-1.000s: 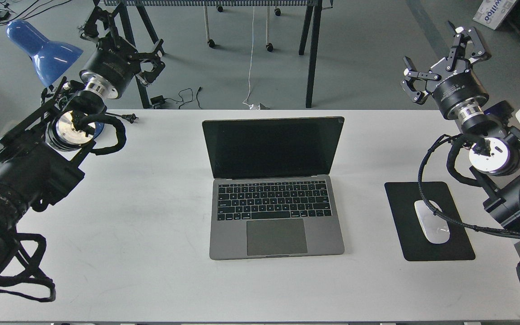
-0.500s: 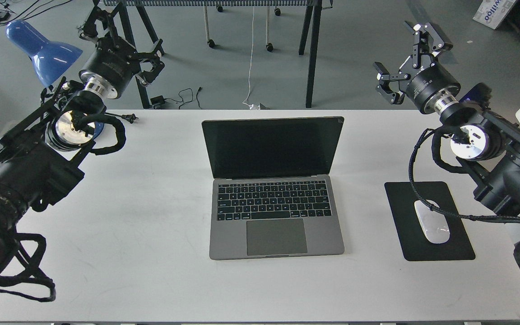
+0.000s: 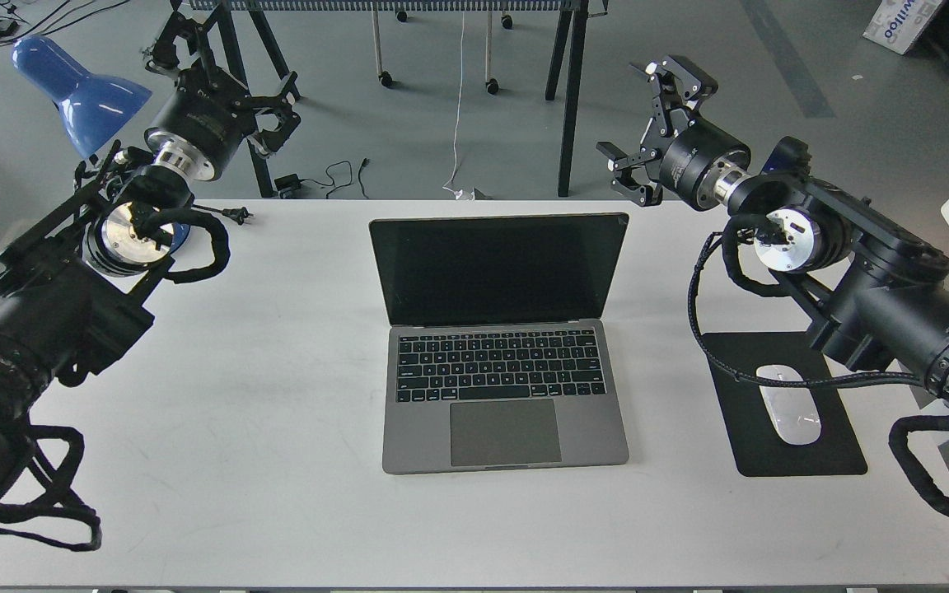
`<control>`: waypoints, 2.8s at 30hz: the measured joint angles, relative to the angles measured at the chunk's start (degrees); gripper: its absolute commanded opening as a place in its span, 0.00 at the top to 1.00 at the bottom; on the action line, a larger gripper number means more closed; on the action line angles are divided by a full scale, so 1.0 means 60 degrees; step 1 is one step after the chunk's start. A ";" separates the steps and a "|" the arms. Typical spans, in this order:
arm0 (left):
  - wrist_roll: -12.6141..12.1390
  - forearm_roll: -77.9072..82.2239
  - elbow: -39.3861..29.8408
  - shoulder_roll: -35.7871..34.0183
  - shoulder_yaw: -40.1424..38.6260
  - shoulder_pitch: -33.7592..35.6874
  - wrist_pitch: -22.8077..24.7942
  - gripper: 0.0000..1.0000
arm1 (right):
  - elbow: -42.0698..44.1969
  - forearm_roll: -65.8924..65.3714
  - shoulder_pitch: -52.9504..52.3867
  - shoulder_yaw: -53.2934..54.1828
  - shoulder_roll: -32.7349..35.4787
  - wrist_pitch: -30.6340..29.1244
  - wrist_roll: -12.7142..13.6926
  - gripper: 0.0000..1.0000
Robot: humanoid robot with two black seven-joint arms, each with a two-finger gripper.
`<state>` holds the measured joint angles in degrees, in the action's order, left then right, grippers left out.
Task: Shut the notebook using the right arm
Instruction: 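Move the right gripper over the top edge of the laptop screen, then push the laptop screen down toward the keyboard with the right gripper, then press the right gripper on the closed lid to seat it shut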
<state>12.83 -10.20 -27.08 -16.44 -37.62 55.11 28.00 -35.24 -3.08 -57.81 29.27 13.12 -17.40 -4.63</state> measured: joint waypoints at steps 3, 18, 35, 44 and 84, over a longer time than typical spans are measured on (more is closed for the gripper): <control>0.0000 0.0000 0.0000 0.0000 0.0001 0.0000 0.0000 0.00 | -0.0012 0.0000 0.0000 -0.0026 -0.0016 0.0027 0.0045 0.00; -0.0008 0.0000 0.0000 0.0001 0.0016 0.0000 0.0000 0.00 | -0.1311 0.0031 0.0302 -0.1143 0.0626 0.0144 0.0073 0.00; -0.0001 0.0013 0.0007 0.0001 0.0016 0.0000 0.0000 0.00 | -0.3181 0.0008 0.1393 -0.1188 0.1833 0.0101 0.0016 0.00; 0.0000 0.0007 0.0017 0.0001 0.0016 0.0014 0.0000 0.00 | -0.3224 -0.0024 0.1817 -0.1188 0.1759 0.0101 -0.0016 0.00; 0.0000 0.0013 0.0016 0.0001 0.0015 0.0012 0.0000 0.00 | -0.3219 -0.1715 0.3301 -0.1478 0.1318 0.0132 -0.0095 0.00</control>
<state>12.83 -10.12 -26.98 -16.44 -37.53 55.18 28.00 -54.55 -13.37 -38.01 20.40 21.03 -16.61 -5.20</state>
